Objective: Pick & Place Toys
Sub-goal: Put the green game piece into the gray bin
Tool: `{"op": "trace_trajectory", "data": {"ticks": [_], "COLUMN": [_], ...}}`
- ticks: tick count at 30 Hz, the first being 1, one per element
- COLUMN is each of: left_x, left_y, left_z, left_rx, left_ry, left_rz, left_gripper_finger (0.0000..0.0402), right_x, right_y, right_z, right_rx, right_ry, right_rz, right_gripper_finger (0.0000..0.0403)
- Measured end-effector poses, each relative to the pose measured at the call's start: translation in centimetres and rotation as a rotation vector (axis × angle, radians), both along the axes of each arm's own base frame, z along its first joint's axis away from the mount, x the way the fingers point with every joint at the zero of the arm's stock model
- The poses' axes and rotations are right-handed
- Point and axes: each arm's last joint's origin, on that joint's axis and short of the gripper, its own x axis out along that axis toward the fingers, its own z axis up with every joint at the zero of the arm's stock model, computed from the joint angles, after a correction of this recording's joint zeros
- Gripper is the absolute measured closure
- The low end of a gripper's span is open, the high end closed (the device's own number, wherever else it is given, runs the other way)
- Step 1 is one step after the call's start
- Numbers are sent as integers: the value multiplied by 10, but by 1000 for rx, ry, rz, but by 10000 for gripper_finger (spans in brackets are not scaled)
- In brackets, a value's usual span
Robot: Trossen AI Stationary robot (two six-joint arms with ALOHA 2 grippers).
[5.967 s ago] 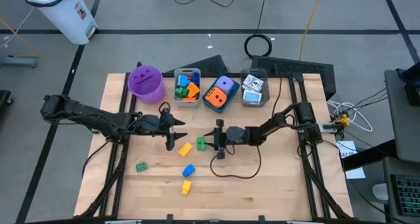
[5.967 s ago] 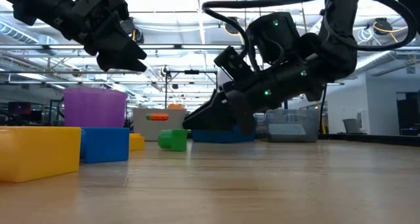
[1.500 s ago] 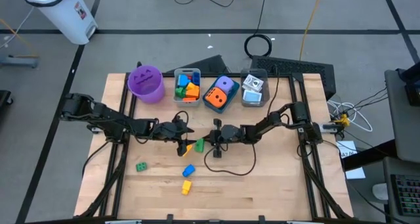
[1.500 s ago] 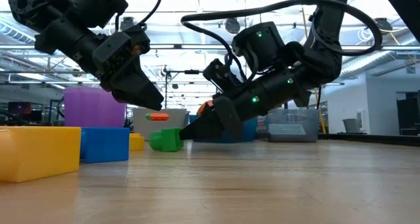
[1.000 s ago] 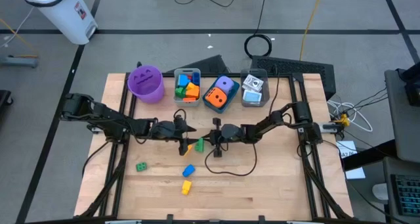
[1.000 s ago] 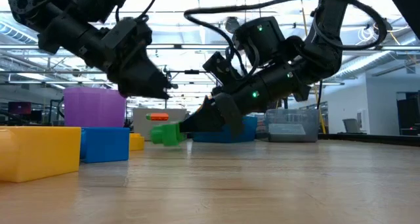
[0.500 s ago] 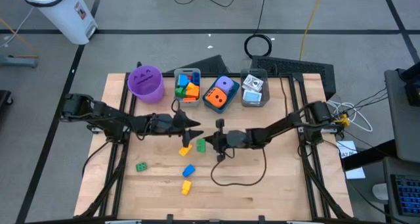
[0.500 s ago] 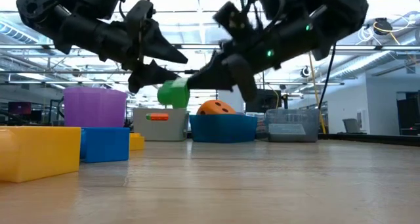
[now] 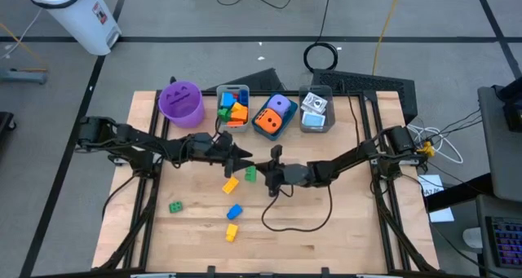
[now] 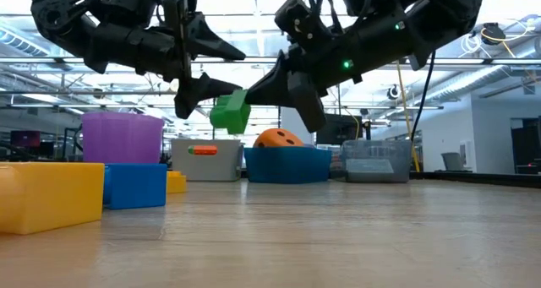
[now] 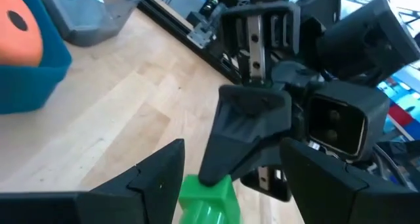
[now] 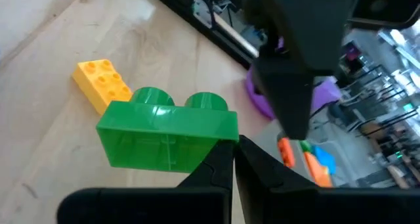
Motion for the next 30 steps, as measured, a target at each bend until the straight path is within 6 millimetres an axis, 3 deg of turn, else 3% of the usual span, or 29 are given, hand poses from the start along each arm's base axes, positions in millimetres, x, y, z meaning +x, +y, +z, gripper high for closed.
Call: {"op": "trace_trajectory", "data": {"ticks": [21, 30], "left_x": [-1, -1], "left_y": [-2, -2], "left_z": [-3, -2], "left_rx": [27, 35], "left_ry": [24, 21], "left_rz": [-50, -50], "left_gripper_finger": [147, 161], "right_x": [2, 2], "right_y": [-4, -3], "right_z": [23, 26], "right_rx": [-220, -223], "right_ry": [-149, -177], "right_rz": [-113, -106], "right_gripper_finger": [403, 403]}}
